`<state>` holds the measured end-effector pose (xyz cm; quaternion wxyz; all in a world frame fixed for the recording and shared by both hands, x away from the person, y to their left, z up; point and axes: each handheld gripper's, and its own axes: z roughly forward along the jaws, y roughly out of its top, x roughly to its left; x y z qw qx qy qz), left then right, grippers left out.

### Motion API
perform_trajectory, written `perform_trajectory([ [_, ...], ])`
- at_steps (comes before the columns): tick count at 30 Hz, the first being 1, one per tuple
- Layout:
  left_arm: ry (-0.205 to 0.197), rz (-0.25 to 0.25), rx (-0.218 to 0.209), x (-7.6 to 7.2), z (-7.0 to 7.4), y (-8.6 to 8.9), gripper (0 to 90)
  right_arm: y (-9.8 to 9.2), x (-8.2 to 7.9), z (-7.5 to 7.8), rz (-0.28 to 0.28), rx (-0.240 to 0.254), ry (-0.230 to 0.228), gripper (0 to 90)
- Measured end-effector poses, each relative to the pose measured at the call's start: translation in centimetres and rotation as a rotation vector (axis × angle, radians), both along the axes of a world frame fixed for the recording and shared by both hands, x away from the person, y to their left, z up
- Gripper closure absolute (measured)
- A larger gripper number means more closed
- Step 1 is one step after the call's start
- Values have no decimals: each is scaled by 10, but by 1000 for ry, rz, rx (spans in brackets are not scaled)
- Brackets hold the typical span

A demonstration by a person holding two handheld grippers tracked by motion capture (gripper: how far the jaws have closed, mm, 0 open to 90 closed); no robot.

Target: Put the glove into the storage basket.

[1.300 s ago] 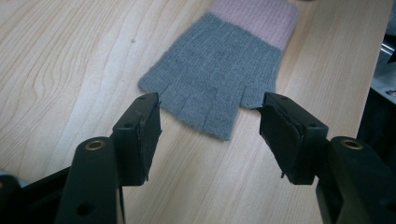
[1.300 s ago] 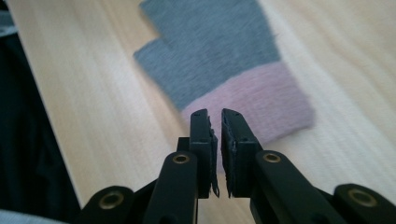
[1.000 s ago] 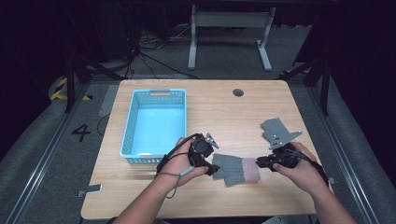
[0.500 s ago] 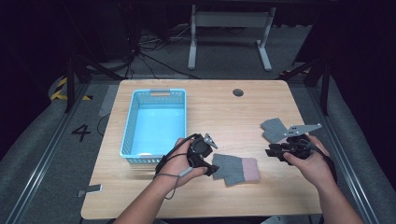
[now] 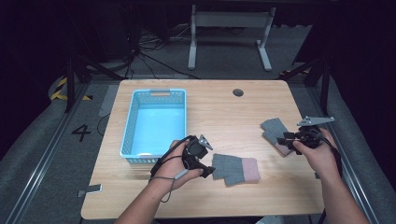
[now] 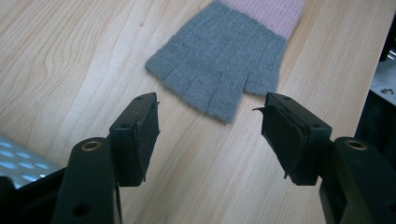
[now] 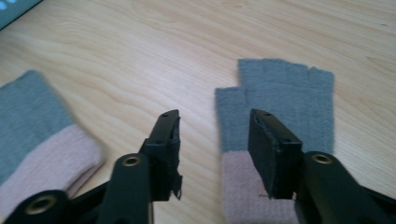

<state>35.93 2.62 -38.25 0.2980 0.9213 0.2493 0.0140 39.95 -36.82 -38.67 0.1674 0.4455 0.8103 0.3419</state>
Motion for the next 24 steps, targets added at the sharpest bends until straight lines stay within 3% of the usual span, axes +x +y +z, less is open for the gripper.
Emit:
perform_trajectory([
  [3, -1, 8, -6, -1, 0, 3, 372, -5, 8, -6, -30, -2, 0, 485],
  [9, 3, 22, -2, -4, -1, 6, 366, -11, 20, -20, -75, -56, 4, 439],
  [14, 5, 21, 0, -5, -3, 6, 363, -16, 29, -32, -122, -51, 28, 416],
  [24, 8, 32, 12, -7, -4, 11, 357, -18, 44, -45, -150, -69, 43, 414],
])
